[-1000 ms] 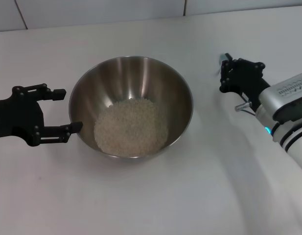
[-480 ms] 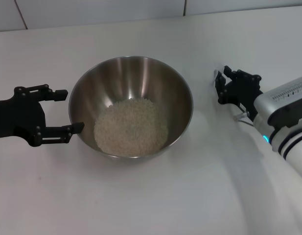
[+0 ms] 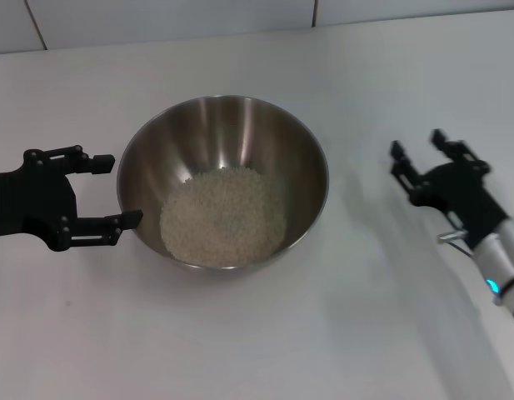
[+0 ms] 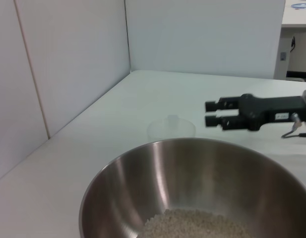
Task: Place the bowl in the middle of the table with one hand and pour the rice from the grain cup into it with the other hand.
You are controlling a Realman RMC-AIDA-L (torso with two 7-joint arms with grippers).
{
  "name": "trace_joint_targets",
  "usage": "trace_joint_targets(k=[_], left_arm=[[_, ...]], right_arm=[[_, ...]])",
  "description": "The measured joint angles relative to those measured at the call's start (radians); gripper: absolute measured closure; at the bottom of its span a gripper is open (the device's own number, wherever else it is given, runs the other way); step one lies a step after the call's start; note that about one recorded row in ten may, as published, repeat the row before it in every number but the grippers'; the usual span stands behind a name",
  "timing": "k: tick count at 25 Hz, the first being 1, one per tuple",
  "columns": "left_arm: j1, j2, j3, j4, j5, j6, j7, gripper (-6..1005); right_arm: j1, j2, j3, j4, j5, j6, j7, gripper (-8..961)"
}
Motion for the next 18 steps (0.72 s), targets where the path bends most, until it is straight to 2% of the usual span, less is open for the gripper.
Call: trace_joint_targets(k=[2, 3, 4, 6, 7, 8, 9, 11, 12, 13, 14, 17, 18], left_arm=[[0.0, 0.0, 0.0, 0.0, 0.0, 0.001, -0.001, 175], [0.0, 0.0, 0.0, 0.0, 0.0, 0.001, -0.001, 175], [0.0, 0.0, 0.0, 0.0, 0.0, 0.002, -0.001, 175], [0.0, 0.0, 0.0, 0.0, 0.002, 0.004, -0.001, 175], [0.0, 0.0, 0.0, 0.0, 0.002, 0.004, -0.001, 175], [0.0, 0.0, 0.0, 0.0, 0.002, 0.004, -0.001, 175], [0.0, 0.0, 0.0, 0.0, 0.002, 0.004, -0.001, 175], [0.0, 0.0, 0.0, 0.0, 0.001, 0.005, -0.002, 175], [0.0, 0.0, 0.0, 0.001, 0.001, 0.005, -0.002, 175], [-0.001, 0.0, 0.0, 0.001, -0.002, 0.005, -0.002, 175], [-0.001, 0.0, 0.0, 0.001, -0.002, 0.005, -0.002, 175], [-0.006, 0.0, 0.0, 0.001, -0.003, 0.005, -0.001, 175], [-0.008, 0.0, 0.0, 0.001, -0.002, 0.005, -0.001, 175]], right_arm=[[-0.043, -0.003, 0.001, -0.015, 0.001, -0.098, 0.058, 386], [-0.077, -0.013, -0.006, -0.058, -0.001, -0.241, 0.16, 339], [-0.077, -0.013, -0.006, -0.058, -0.001, -0.241, 0.16, 298], [-0.09, -0.036, -0.018, -0.123, -0.018, -0.379, 0.317, 217], [-0.087, -0.051, -0.026, -0.169, -0.035, -0.447, 0.416, 177], [-0.045, -0.079, -0.047, -0.294, -0.095, -0.576, 0.623, 136], [-0.045, -0.079, -0.047, -0.294, -0.095, -0.576, 0.623, 134], [0.031, -0.09, -0.095, -0.465, -0.157, -0.682, 0.768, 129], [0.069, -0.088, -0.132, -0.552, -0.181, -0.718, 0.827, 127], [0.157, -0.068, -0.247, -0.756, -0.211, -0.758, 0.948, 125], [0.157, -0.068, -0.247, -0.756, -0.211, -0.758, 0.948, 125], [0.248, -0.015, -0.428, -1.017, -0.218, -0.731, 1.085, 126], [0.278, 0.005, -0.562, -1.125, -0.215, -0.695, 1.155, 126]])
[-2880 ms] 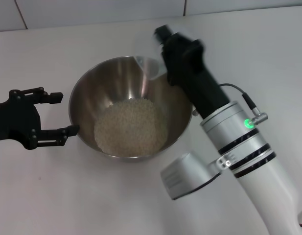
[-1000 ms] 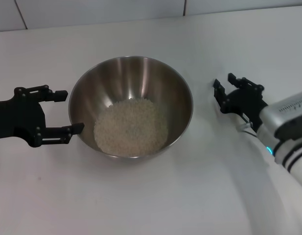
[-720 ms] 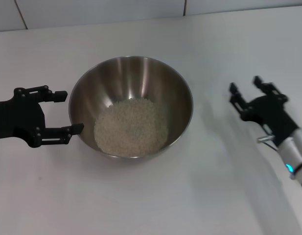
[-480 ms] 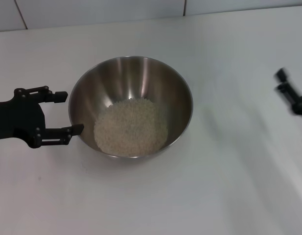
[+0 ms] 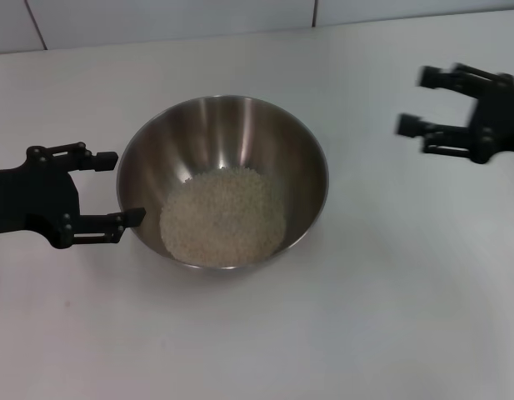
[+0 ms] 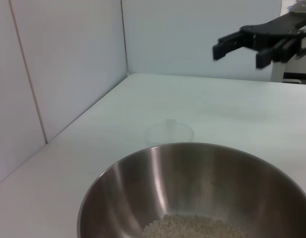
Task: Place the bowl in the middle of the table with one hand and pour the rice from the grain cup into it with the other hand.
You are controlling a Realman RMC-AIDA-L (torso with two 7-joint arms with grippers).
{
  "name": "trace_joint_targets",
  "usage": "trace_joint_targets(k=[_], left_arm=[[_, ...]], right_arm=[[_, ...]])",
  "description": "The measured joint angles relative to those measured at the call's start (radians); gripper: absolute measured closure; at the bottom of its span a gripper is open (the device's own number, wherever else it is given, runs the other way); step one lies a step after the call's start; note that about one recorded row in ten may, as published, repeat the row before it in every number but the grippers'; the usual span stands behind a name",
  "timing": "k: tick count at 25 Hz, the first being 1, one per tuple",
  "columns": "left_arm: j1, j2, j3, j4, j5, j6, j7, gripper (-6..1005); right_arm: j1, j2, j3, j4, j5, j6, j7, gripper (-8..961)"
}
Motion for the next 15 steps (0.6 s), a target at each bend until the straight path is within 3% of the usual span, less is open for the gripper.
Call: trace_joint_targets(k=[1, 6, 8, 10, 15], left_arm=[[-0.001, 0.0, 0.0, 0.0, 0.0, 0.0, 0.0, 175], [-0.002, 0.0, 0.0, 0.0, 0.0, 0.0, -0.001, 175], [-0.003, 0.001, 0.0, -0.004, 0.001, 0.0, -0.004, 174], [-0.003, 0.001, -0.001, -0.007, 0.001, 0.0, -0.006, 174], [-0.004, 0.002, -0.002, -0.004, 0.001, 0.003, -0.008, 174]], right_arm=[[0.0, 0.0, 0.0, 0.0, 0.0, 0.0, 0.0, 126], [0.036, 0.001, -0.354, -0.098, 0.009, 0.162, 0.179, 127], [0.034, 0.003, -0.403, -0.111, 0.01, 0.185, 0.194, 126], [0.03, 0.004, -0.526, -0.138, 0.013, 0.241, 0.245, 125], [0.025, 0.004, -0.584, -0.157, 0.034, 0.266, 0.263, 126]])
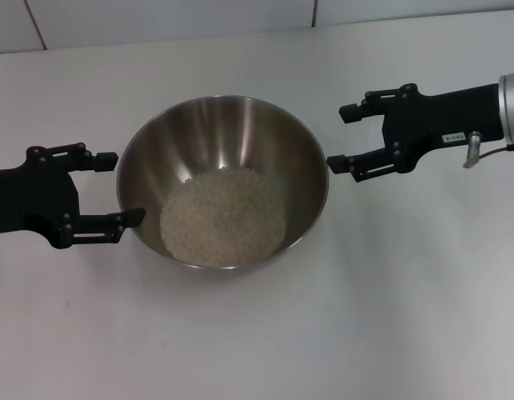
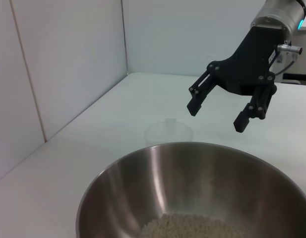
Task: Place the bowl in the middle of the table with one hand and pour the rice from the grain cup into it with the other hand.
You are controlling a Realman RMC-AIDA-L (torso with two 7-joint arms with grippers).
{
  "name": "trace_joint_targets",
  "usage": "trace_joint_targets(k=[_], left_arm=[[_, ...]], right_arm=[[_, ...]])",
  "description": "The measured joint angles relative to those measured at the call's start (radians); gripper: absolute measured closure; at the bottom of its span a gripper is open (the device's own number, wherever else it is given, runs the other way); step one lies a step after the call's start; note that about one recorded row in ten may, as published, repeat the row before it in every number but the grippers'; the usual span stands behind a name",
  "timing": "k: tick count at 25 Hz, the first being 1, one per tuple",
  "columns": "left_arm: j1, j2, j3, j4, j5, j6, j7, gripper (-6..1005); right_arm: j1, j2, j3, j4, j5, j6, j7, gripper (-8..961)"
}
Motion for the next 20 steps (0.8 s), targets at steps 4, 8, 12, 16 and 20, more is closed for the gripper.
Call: trace_joint_targets(k=[4, 8, 12, 16, 20], left_arm=[[0.0, 0.0, 0.0, 0.001, 0.001, 0.001, 0.0, 174], [-0.002, 0.0, 0.0, 0.002, 0.003, 0.002, 0.0, 175], [-0.005, 0.0, 0.0, 0.002, 0.003, 0.003, 0.0, 174], [-0.006, 0.0, 0.0, 0.001, 0.003, 0.003, 0.0, 174], [-0.006, 0.0, 0.0, 0.001, 0.003, 0.003, 0.0, 174]], right_arm=[[-0.004, 0.0, -0.007, 0.0, 0.015, 0.004, 0.002, 125], [-0.009, 0.001, -0.014, 0.0, 0.016, 0.014, 0.003, 125], [-0.012, 0.001, -0.015, 0.0, 0.019, 0.015, 0.003, 125], [-0.013, 0.001, -0.015, 0.0, 0.024, 0.016, 0.003, 125], [-0.014, 0.001, -0.016, -0.001, 0.037, 0.016, 0.0, 125]])
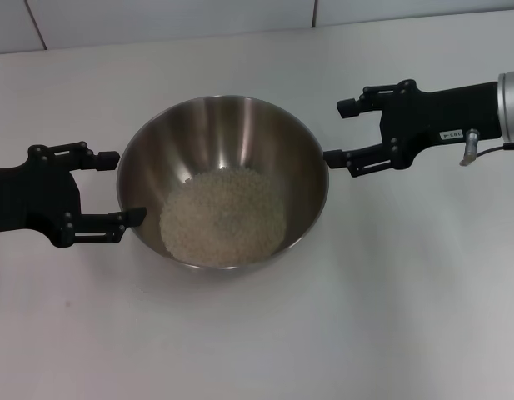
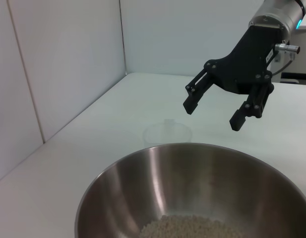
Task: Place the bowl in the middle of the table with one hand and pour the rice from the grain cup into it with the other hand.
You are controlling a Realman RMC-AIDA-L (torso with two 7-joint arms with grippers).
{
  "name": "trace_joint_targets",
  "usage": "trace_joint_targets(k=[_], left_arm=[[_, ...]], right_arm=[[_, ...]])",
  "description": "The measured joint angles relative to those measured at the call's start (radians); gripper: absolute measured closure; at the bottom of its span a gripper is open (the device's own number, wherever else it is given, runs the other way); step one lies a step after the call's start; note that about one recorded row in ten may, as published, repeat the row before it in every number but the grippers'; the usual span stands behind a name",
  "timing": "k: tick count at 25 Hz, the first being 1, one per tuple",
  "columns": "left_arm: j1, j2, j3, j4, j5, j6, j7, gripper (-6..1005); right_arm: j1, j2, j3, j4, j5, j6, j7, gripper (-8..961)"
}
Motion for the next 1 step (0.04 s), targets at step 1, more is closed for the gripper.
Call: trace_joint_targets(k=[1], left_arm=[[0.0, -0.001, 0.0, 0.0, 0.0, 0.0, 0.0, 174]], right_arm=[[0.0, 0.0, 0.0, 0.0, 0.0, 0.0, 0.0, 125]])
